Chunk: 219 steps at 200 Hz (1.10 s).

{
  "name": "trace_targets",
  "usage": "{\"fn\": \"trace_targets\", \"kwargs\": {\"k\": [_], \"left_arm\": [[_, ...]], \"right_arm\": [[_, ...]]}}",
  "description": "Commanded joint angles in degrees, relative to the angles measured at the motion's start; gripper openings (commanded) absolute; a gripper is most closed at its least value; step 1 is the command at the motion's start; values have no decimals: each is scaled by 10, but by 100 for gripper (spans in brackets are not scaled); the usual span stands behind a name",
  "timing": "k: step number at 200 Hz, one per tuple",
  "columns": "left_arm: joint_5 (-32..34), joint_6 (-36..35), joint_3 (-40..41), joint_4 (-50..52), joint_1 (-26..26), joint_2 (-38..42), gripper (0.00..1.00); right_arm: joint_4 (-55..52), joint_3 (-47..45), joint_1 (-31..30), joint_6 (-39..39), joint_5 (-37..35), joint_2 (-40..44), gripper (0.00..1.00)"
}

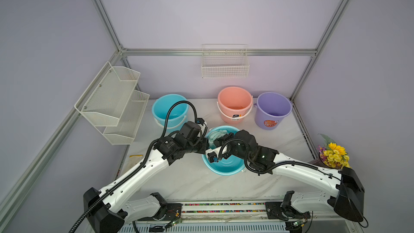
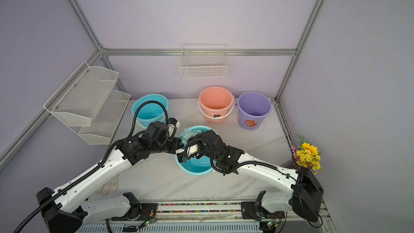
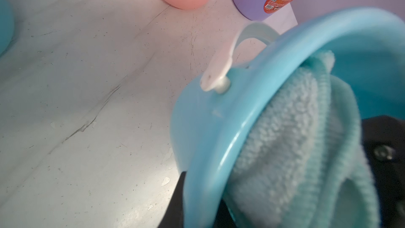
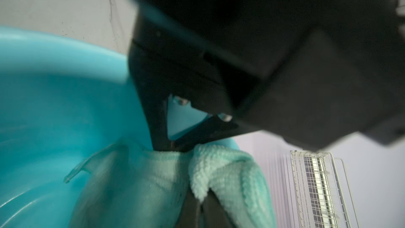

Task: Wipe the inside of the bucket with a cloth
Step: Wipe the dirt from the inside of the bucket.

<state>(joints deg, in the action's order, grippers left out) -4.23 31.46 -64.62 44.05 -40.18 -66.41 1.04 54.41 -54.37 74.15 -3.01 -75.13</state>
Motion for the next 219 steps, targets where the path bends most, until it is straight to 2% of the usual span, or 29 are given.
{"fn": "trace_targets", "kwargs": {"k": [1,61,99,141,173,219], "left_arm": [[-64,-15,-27,-55,-12,33,0],[-67,-20,-29,-57,-12,34,0],[-72,-18,-30,-58,-12,34,0],[-79,-19,-31,-62,-11,29,0],[-62,-16,-29,-59,-12,26,0],[-23,-10,-36,-36,-12,5,0]], "right_arm": [[9,-1,9,40,7,-31,0],[-22,-4,57,35,90,-90,0],[-44,0,67,48,90,-130,0],[-89,12,69,69,60,-170,0],[-116,29,69,69,52,-151,0],[-139,31,61,90,47,-58,0]]}}
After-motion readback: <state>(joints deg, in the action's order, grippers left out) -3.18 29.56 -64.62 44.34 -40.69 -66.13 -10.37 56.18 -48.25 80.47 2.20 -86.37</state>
